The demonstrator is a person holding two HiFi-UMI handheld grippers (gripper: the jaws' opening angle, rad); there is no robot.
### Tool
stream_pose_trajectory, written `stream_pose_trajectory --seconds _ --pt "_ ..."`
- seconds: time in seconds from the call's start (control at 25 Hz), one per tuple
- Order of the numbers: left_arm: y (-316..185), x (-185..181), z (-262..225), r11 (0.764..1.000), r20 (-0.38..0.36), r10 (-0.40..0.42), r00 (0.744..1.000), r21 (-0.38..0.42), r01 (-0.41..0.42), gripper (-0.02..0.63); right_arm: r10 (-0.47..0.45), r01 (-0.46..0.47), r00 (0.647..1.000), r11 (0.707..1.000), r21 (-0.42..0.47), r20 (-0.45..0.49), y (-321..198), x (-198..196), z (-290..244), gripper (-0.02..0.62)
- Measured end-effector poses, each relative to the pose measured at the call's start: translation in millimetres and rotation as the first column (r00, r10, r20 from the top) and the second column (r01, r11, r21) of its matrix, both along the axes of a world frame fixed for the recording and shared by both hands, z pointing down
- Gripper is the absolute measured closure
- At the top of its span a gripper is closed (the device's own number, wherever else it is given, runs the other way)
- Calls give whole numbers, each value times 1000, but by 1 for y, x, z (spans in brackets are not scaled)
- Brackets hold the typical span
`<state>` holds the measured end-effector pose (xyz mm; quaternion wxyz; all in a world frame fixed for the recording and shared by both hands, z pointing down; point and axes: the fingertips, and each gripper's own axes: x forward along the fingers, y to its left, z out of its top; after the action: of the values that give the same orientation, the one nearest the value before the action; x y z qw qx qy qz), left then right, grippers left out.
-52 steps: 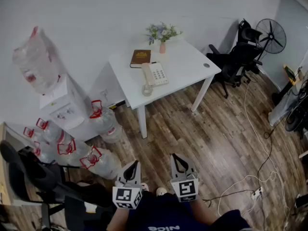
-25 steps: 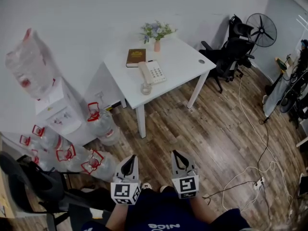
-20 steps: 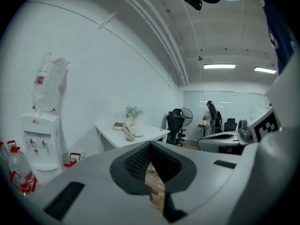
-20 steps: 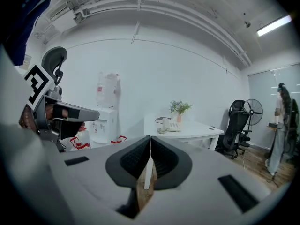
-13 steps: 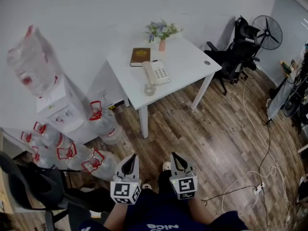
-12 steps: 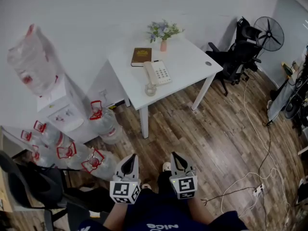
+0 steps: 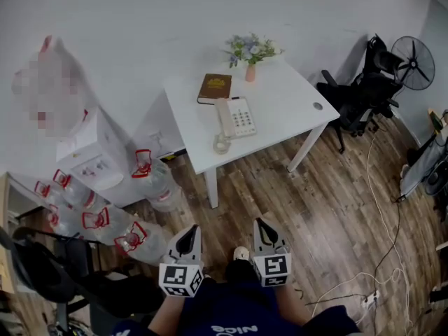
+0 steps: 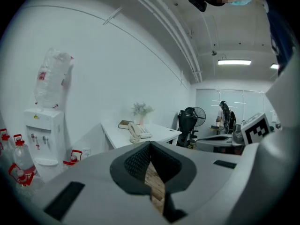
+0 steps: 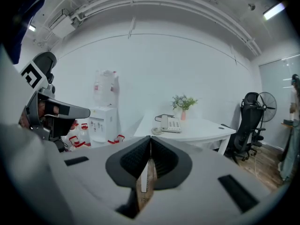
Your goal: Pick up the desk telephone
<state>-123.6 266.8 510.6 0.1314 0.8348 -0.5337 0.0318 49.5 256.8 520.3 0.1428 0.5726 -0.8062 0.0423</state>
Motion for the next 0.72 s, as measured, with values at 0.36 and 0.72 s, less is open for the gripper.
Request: stream_pose_trajectory --seconds 0.36,0.72 --pt "-61 29 -3 998 10 -61 998 15 60 589 -48 48 999 999 20 6 -74 34 -3 574" --pt "-111 59 2 995 9 -98 995 -1 98 589 -104 104 995 994 32 1 -135 57 -7 572"
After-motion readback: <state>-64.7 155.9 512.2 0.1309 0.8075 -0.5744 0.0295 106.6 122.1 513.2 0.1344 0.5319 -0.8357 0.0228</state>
